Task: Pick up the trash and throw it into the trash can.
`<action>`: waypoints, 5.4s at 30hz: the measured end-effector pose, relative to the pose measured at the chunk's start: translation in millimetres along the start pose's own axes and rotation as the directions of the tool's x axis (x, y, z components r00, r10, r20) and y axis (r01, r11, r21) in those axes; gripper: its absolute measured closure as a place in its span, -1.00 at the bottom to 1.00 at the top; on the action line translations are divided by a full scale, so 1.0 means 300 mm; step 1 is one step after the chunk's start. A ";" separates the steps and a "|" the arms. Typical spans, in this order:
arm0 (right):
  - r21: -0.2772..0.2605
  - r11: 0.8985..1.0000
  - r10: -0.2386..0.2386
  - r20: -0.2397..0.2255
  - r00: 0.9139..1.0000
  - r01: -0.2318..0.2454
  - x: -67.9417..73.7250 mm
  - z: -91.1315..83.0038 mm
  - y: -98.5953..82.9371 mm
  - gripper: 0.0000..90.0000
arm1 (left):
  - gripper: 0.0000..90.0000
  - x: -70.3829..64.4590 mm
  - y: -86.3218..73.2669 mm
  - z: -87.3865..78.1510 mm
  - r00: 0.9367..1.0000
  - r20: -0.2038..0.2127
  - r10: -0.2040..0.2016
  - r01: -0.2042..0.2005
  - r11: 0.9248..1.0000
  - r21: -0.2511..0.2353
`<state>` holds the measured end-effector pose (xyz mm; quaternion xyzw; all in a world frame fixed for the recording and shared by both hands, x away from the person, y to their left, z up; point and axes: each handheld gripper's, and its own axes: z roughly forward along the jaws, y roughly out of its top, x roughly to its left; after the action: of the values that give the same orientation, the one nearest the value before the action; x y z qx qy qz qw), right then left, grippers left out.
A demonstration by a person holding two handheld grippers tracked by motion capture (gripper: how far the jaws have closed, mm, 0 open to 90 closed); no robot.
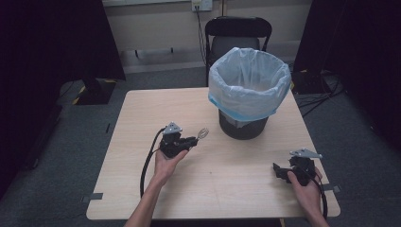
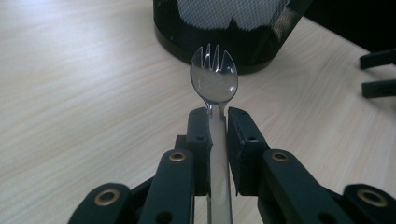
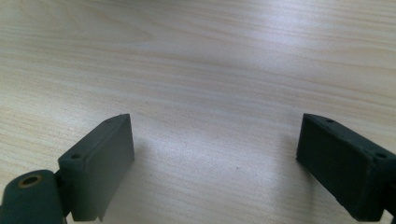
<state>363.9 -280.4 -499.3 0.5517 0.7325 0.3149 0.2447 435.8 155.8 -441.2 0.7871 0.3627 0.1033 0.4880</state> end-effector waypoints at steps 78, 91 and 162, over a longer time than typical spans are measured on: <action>-0.002 1.000 -0.001 0.002 1.000 0.001 0.000 0.000 0.000 -0.77 | 0.78 -0.132 0.800 -0.024 0.974 0.112 0.198 -0.152 0.932 -0.331; -0.001 1.000 0.001 0.001 1.000 -0.001 0.000 0.000 0.000 -0.77 | 0.78 -0.152 0.887 0.078 0.970 0.157 0.186 -0.124 0.932 -0.340; -0.001 1.000 -0.001 0.000 1.000 0.001 0.000 0.000 0.000 -0.77 | -0.59 0.196 0.323 -0.401 0.998 -0.059 0.008 -0.024 0.961 -0.276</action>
<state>363.8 -280.4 -499.3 0.5512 0.7328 0.3147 0.2453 461.2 253.4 -310.3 0.7110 0.3521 0.1794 0.5817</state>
